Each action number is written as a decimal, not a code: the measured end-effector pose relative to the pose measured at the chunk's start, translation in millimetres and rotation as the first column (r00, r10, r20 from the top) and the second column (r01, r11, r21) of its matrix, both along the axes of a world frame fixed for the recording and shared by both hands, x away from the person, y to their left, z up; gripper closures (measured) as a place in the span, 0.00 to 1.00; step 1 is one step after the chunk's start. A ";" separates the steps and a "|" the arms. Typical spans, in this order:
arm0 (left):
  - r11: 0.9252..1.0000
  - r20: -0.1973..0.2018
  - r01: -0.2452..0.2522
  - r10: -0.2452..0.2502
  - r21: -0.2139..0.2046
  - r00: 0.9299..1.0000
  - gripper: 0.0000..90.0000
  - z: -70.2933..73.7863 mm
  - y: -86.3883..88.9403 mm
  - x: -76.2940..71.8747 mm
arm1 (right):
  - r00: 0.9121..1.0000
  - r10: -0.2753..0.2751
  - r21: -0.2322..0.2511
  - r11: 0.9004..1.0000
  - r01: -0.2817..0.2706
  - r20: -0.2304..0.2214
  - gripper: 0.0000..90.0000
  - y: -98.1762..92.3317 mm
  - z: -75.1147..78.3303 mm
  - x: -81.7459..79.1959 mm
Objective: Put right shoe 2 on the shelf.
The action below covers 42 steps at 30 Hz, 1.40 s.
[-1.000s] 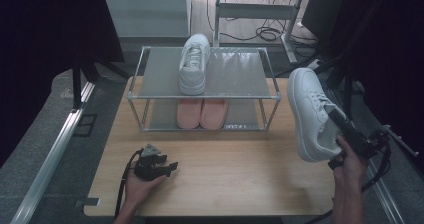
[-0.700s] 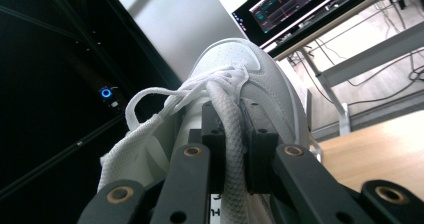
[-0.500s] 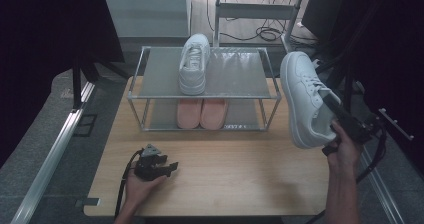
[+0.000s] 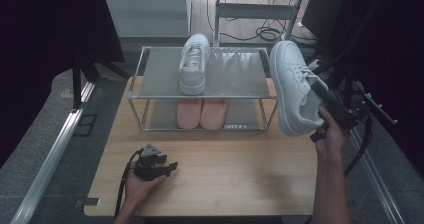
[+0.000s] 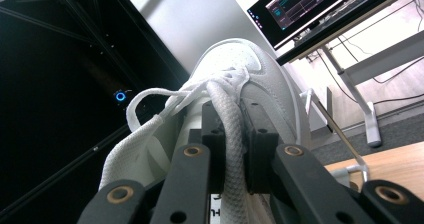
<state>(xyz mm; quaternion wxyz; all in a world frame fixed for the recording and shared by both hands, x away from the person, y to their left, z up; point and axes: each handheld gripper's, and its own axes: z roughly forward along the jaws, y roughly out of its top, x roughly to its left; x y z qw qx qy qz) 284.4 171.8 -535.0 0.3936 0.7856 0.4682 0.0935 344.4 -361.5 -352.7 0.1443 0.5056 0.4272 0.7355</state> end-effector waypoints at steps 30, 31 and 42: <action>1.000 -0.001 0.002 -0.002 -0.005 1.000 0.49 -1.3 -0.3 0.6 | 0.998 0.009 -0.011 1.000 -0.010 -0.057 0.91 59.0 27.7 58.4; 1.000 -0.001 0.003 -0.003 -0.006 1.000 0.49 -1.4 -0.3 0.6 | 0.998 0.009 -0.012 1.000 -0.010 -0.062 0.91 61.4 28.6 60.0; 1.000 -0.006 0.005 -0.005 -0.014 1.000 0.49 -1.3 -1.3 0.5 | 0.997 0.032 -0.020 0.999 -0.033 -0.074 0.91 89.9 36.3 76.2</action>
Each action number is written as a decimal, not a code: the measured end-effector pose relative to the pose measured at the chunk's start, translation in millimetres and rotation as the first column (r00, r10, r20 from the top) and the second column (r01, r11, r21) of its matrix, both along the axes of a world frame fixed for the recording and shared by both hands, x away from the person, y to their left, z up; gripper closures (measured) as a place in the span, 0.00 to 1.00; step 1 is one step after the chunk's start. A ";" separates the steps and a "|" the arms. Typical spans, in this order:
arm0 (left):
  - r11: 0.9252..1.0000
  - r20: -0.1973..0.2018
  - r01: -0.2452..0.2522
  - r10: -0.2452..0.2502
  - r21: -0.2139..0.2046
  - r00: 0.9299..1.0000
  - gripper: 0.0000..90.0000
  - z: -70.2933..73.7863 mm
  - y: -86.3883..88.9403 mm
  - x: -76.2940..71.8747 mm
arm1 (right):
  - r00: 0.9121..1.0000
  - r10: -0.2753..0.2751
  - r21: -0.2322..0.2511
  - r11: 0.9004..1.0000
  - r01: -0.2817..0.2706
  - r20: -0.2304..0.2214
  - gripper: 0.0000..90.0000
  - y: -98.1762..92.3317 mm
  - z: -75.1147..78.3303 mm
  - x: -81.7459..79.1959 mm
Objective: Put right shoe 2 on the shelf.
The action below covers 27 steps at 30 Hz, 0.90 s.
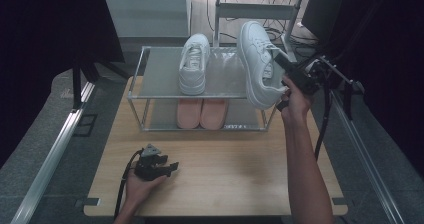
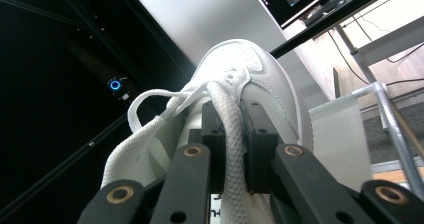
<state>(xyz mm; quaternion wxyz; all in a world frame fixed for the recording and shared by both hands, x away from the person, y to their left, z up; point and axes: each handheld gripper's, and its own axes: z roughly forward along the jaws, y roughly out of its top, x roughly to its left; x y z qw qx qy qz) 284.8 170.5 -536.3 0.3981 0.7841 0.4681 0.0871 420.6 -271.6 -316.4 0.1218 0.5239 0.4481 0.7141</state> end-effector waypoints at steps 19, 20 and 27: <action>1.000 0.003 0.000 0.000 0.001 1.000 0.49 0.4 1.8 0.4 | 0.999 -0.009 -0.018 1.000 0.009 -0.035 0.91 22.8 1.9 17.4; 1.000 0.003 0.001 -0.001 0.002 1.000 0.49 0.3 1.8 0.4 | 0.999 -0.011 -0.015 1.000 0.010 -0.035 0.91 24.1 1.8 18.7; 1.000 0.003 0.001 -0.001 0.001 1.000 0.49 0.6 3.3 0.7 | 0.999 -0.010 -0.029 1.000 0.008 -0.050 0.91 34.6 1.6 27.7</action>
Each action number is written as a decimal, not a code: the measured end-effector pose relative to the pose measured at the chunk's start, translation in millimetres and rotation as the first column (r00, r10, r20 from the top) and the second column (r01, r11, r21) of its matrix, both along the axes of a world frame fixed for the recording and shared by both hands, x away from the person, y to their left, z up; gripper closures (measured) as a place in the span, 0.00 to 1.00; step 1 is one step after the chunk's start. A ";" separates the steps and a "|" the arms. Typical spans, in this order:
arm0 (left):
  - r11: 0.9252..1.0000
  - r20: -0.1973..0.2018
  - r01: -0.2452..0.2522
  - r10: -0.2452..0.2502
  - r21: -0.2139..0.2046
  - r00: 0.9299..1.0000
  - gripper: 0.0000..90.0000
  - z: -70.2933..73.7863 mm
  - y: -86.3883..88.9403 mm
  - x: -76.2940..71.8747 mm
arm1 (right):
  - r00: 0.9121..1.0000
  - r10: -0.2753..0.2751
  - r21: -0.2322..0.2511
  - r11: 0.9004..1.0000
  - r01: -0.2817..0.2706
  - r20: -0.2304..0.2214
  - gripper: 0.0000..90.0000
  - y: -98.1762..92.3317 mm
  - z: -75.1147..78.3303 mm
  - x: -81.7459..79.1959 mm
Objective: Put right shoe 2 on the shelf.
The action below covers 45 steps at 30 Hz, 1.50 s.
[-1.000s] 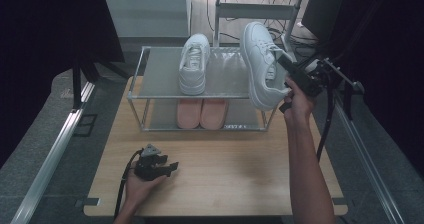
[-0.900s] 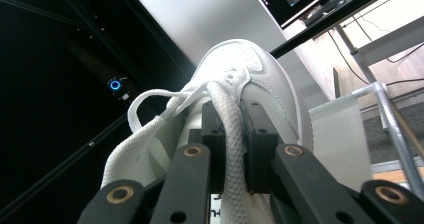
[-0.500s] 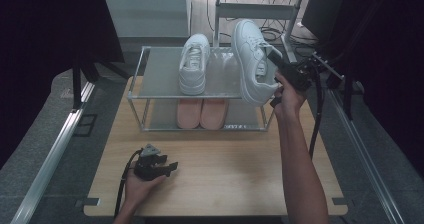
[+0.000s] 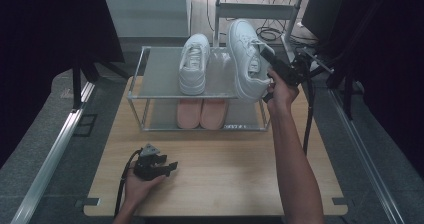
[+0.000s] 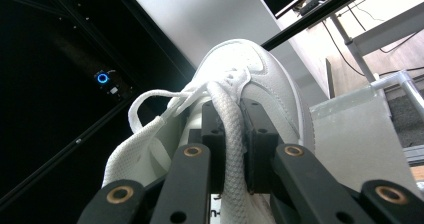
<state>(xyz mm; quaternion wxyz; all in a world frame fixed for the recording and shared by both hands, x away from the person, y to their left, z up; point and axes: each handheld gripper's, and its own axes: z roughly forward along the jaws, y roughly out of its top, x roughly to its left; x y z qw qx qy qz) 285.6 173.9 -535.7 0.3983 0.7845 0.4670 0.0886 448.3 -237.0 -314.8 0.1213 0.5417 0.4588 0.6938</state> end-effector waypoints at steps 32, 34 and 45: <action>1.000 0.003 -0.002 0.002 -0.007 1.000 0.49 0.1 3.5 0.7 | 0.993 -0.050 -0.069 0.997 0.042 -0.110 0.91 49.7 -5.5 49.0; 1.000 0.003 -0.002 0.002 -0.008 1.000 0.49 0.3 3.7 0.6 | 0.991 -0.056 -0.079 0.996 0.047 -0.119 0.91 52.6 -5.5 52.1; 1.000 0.003 0.000 0.000 -0.006 1.000 0.48 -0.1 3.5 0.7 | 0.979 -0.085 -0.117 0.991 0.065 -0.183 0.90 68.2 -10.0 63.9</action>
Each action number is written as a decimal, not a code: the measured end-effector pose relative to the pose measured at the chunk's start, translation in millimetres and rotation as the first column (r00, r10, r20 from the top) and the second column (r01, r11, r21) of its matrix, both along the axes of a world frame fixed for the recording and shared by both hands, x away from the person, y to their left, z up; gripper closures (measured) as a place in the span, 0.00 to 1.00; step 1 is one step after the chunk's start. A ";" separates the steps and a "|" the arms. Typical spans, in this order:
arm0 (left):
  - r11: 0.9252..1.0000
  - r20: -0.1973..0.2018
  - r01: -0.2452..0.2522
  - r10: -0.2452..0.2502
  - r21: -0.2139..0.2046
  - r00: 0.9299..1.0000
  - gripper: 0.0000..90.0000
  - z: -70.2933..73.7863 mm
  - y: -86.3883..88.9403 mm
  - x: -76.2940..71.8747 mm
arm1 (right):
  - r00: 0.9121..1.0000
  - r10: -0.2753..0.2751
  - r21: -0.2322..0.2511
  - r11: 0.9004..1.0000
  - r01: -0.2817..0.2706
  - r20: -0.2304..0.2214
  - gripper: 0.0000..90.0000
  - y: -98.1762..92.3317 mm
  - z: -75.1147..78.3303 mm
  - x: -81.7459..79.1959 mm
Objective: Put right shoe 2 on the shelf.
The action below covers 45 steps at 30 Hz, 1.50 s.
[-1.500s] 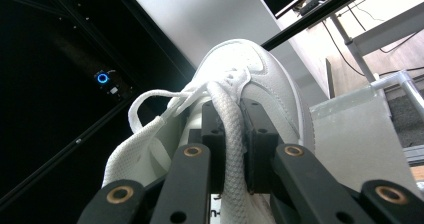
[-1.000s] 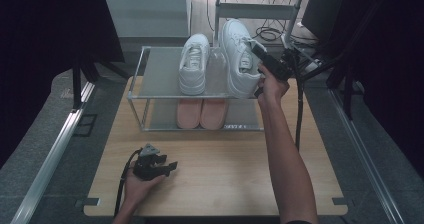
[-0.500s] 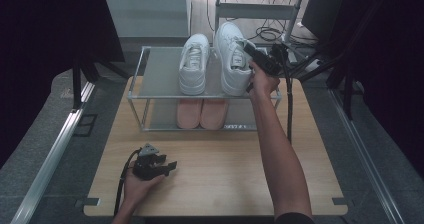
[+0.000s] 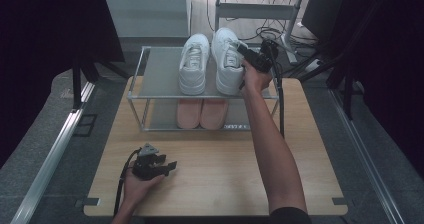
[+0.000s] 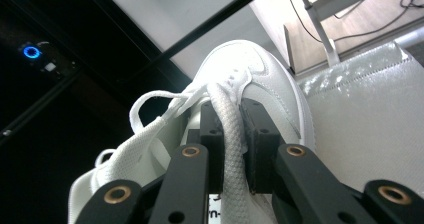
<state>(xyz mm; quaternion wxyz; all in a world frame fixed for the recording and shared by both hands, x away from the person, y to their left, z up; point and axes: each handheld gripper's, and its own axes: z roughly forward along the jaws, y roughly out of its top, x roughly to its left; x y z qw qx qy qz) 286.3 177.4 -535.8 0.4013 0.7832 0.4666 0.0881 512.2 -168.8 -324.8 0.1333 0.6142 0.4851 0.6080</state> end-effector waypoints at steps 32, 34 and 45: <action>1.000 -0.003 0.000 0.000 -0.004 1.000 0.48 -0.2 -0.5 0.2 | 0.986 0.144 -0.126 0.983 -0.133 0.089 0.76 -18.7 11.1 -22.0; 1.000 -0.002 -0.001 0.001 -0.009 1.000 0.48 0.1 -1.3 0.4 | 0.983 0.156 -0.139 0.980 -0.141 0.097 0.79 -24.1 10.7 -30.1; 1.000 0.009 -0.002 0.002 -0.005 1.000 0.48 5.0 -2.6 2.0 | 0.974 0.211 -0.194 0.962 -0.192 0.078 0.97 -43.8 -10.7 -58.3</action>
